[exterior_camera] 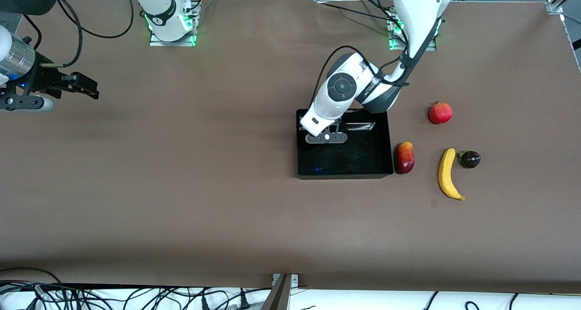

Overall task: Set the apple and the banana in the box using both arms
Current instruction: 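Carry the apple into the black box and open the left gripper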

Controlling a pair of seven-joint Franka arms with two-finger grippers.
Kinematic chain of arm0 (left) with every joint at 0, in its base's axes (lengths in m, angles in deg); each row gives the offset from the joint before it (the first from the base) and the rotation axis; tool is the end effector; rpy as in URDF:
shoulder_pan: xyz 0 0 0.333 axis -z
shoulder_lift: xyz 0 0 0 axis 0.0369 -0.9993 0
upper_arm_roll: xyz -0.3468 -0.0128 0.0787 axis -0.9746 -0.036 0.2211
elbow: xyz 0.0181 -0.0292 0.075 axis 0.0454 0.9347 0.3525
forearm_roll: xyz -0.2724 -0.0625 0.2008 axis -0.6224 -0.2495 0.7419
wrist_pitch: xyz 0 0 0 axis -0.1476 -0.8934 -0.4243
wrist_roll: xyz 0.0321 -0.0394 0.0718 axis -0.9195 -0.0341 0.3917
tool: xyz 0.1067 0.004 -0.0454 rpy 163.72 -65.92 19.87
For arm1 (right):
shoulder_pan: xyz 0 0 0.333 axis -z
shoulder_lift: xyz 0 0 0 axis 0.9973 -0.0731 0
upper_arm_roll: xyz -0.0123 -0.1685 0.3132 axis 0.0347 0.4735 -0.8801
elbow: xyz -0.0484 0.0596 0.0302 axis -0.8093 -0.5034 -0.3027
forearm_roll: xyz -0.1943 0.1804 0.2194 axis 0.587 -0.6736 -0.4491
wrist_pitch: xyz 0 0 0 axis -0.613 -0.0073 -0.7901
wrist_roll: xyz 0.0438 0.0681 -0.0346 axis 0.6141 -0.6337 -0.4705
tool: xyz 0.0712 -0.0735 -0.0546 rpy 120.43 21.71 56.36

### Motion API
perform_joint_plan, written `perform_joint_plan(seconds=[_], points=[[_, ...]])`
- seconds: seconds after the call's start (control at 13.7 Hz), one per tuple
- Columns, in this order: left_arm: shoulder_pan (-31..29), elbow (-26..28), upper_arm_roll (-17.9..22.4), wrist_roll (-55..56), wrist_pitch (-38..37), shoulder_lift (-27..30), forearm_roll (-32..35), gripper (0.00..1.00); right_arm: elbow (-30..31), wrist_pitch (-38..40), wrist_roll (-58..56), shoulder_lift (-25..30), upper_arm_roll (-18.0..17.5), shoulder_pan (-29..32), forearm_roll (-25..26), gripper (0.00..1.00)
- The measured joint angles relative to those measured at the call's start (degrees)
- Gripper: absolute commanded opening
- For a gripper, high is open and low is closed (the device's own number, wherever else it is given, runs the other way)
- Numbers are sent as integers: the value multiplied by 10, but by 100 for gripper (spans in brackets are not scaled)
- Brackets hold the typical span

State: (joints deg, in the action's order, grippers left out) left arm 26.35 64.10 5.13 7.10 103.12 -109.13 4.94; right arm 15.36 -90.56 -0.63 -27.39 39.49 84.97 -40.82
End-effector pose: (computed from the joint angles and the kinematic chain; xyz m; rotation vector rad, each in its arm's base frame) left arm 0.4993 -0.3960 0.3070 3.0092 0.1426 -0.2021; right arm 0.4964 0.0054 0.5967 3.1100 0.0028 -0.1424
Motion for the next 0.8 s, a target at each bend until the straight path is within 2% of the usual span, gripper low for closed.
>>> perform_joint_plan(seconds=[0.44, 0.51, 0.66, 0.8], points=[[8, -3, 10, 0, 30, -30, 0, 0, 0, 0, 0, 0, 0, 0, 0, 100], [9, -3, 10, 0, 34, -34, 0, 25, 0, 0, 0, 0, 0, 0, 0, 100], [11, -4, 11, 1, 42, -39, 0, 100, 0, 0, 0, 0, 0, 0, 0, 100], [11, -4, 11, 0, 46, -40, 0, 100, 0, 0, 0, 0, 0, 0, 0, 100]])
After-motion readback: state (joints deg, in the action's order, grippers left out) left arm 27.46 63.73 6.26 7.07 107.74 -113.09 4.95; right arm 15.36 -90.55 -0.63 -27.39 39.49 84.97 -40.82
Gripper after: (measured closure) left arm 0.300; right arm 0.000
